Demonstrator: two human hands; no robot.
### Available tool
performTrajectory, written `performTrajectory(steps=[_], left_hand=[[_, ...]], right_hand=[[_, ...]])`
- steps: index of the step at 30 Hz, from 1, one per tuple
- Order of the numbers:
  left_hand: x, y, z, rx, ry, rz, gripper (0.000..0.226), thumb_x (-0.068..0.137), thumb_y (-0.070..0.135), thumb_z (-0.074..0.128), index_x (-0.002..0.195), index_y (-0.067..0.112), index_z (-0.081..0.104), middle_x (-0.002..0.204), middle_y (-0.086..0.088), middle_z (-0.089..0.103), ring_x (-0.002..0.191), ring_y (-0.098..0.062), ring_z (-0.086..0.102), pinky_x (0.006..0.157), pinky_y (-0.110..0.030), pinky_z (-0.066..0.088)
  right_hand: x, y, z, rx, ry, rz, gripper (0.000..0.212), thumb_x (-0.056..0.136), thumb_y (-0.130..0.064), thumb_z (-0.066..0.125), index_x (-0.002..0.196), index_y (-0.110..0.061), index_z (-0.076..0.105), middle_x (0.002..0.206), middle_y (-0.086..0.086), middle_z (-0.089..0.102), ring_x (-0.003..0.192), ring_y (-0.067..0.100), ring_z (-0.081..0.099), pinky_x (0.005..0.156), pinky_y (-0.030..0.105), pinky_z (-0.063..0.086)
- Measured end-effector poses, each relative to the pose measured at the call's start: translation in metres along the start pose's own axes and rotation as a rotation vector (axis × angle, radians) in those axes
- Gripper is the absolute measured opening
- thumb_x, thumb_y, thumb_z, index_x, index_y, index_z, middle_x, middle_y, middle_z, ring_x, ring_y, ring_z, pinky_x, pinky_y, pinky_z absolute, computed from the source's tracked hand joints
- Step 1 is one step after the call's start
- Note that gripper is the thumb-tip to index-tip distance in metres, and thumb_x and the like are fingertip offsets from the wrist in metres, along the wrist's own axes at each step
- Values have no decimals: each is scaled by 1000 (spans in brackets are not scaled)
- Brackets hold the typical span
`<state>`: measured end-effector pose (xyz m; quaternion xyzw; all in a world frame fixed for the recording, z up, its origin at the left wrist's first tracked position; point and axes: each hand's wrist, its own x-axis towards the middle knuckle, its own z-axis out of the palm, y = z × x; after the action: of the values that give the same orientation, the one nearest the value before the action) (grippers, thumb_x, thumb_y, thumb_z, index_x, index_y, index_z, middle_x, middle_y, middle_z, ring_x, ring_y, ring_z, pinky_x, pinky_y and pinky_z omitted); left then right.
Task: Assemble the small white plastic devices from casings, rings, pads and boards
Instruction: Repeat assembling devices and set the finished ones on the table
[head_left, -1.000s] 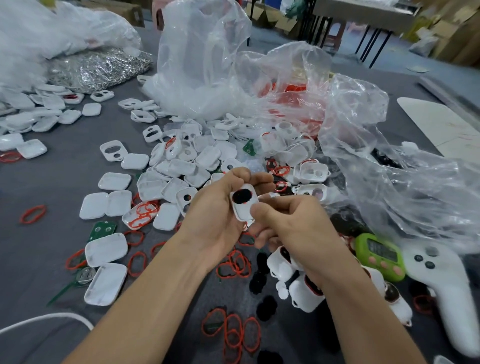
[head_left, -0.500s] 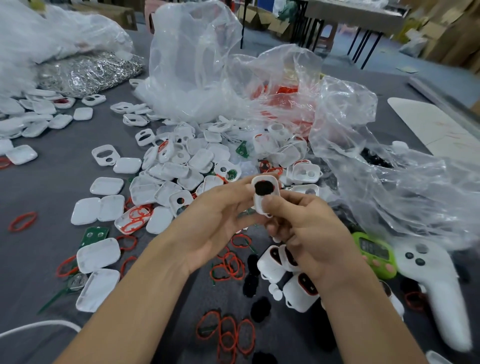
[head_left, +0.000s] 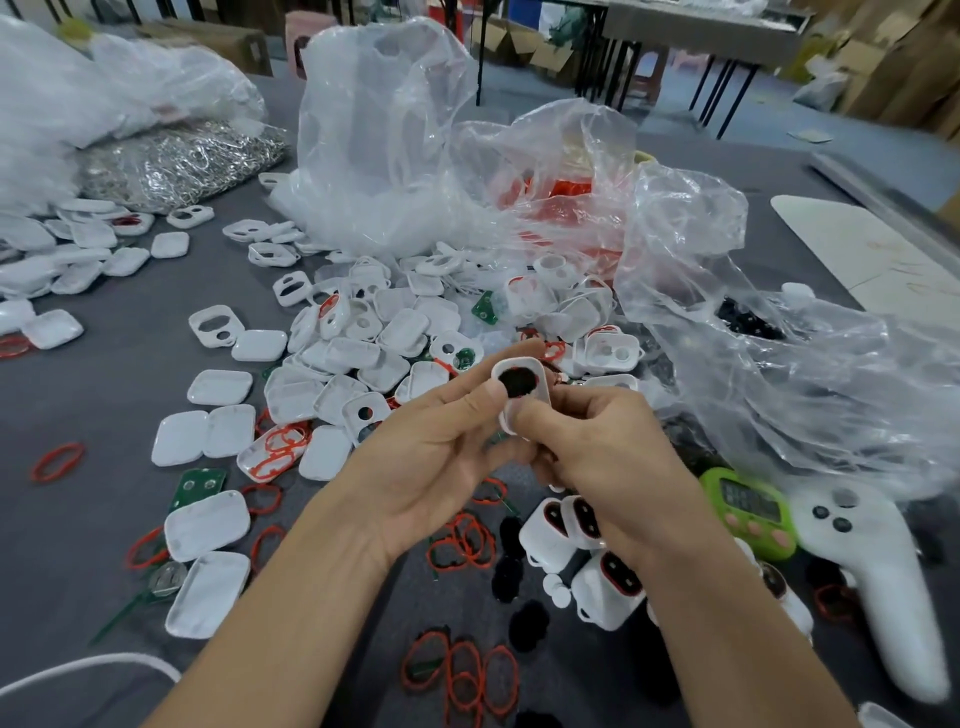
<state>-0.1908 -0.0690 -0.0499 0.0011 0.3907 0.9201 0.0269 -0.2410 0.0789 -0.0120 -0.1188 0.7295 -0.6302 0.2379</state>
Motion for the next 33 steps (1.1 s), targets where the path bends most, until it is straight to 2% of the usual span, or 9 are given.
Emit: performTrajectory(steps=[4,7,10,14,20,23,27,30,33], left_hand=[[3,10,-12,-113,92,11,26,95,17,68,119,16,78,119,-5,74,109,-18,71,95,-39,59],[5,22,-25,-312,235,93,36,67,14,89,102,11,83,108,-10,78,97,-22,77,76,-41,64],[-3,32,-36,-333,174,133,28,93,17,68,119,14,78,123,-8,74,111,-21,72,92,-40,59],[-6,37,-40,-368,175,129,30,94,18,65,120,12,77,127,-10,72,116,-24,71,96,-41,58],[-3,34,-39,-360,187,101,30,98,17,60,122,9,75,124,-13,72,110,-25,73,87,-38,60],[-4,34,-38,-330,182,81,31,92,19,67,121,10,76,125,-11,72,112,-25,72,91,-37,59],[-3,32,-34,-268,194,68,28,93,16,66,117,12,78,120,-11,74,110,-22,72,91,-36,59],[0,26,-28,-169,200,41,36,82,15,75,118,17,78,129,-10,71,117,-22,70,94,-34,59],[1,21,-23,-106,168,18,40,77,14,77,116,20,79,130,-10,71,121,-25,68,93,-34,58]], right_hand=[[21,-7,-11,34,103,79,36,90,-36,77,67,-9,75,61,9,68,45,14,54,43,18,43],[59,-12,-10,-443,280,-73,23,91,-22,73,68,-23,79,61,-4,71,53,11,61,54,22,53],[101,-23,11,-870,214,-193,17,91,-17,68,93,-27,82,88,-9,77,69,2,61,67,11,45],[135,-18,27,-1085,144,-210,23,89,-9,68,107,-21,75,111,8,74,102,28,66,91,34,54],[136,-7,22,-1269,148,-264,5,94,-17,68,91,-22,67,107,4,61,94,27,59,75,35,45],[123,-11,10,-1056,272,-261,17,86,-21,77,74,-27,67,86,-5,69,82,20,63,71,28,43],[90,-35,-7,-344,392,-187,23,78,-15,87,64,-23,71,58,-12,68,53,5,59,58,26,50],[59,-49,-10,99,291,-111,20,82,-1,81,71,-12,70,55,0,63,41,8,46,42,18,39],[31,-51,-9,214,156,-38,16,85,1,76,74,-6,68,56,4,60,42,10,43,38,16,36]])
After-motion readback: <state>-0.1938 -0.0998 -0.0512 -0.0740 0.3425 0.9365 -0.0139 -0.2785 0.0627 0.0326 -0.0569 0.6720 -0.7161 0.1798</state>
